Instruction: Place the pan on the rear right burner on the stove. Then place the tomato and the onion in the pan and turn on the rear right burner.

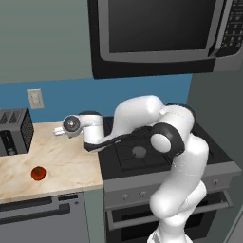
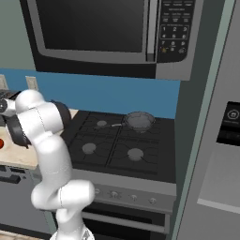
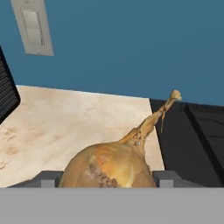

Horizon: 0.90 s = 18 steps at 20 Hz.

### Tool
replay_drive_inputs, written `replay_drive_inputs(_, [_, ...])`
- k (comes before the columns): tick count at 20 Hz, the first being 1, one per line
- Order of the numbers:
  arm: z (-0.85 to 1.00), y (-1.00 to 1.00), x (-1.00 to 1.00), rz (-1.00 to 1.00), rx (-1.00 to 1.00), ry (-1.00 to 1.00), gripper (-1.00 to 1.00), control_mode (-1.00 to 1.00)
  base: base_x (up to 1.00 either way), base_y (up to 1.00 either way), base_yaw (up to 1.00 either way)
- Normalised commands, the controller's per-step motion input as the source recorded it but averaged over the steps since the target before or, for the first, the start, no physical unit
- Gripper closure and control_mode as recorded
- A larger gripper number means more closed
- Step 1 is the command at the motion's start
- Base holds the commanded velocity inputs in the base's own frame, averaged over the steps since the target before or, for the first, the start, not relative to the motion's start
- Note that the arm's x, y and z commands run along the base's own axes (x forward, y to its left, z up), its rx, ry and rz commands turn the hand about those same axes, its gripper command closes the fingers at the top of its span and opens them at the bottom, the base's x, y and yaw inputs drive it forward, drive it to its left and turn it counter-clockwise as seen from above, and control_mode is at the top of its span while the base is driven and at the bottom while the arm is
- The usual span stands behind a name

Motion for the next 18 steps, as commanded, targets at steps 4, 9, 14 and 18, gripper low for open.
replay_drive_inputs(4, [0.16,-0.56,0.0,-0.09,0.0,-0.05,1.0,-1.0,0.0,0.0,0.0])
replay_drive_inputs(9, [0.17,-0.64,0.0,-0.09,0.0,-0.04,1.0,-1.0,0.0,0.0,0.0])
replay_drive_inputs(14, [0.13,-0.69,0.0,-0.09,0.0,-0.02,1.0,-1.0,0.0,0.0,0.0])
replay_drive_inputs(18, [0.19,-0.72,0.0,-0.08,0.04,0.0,1.0,-1.0,0.0,0.0,0.0])
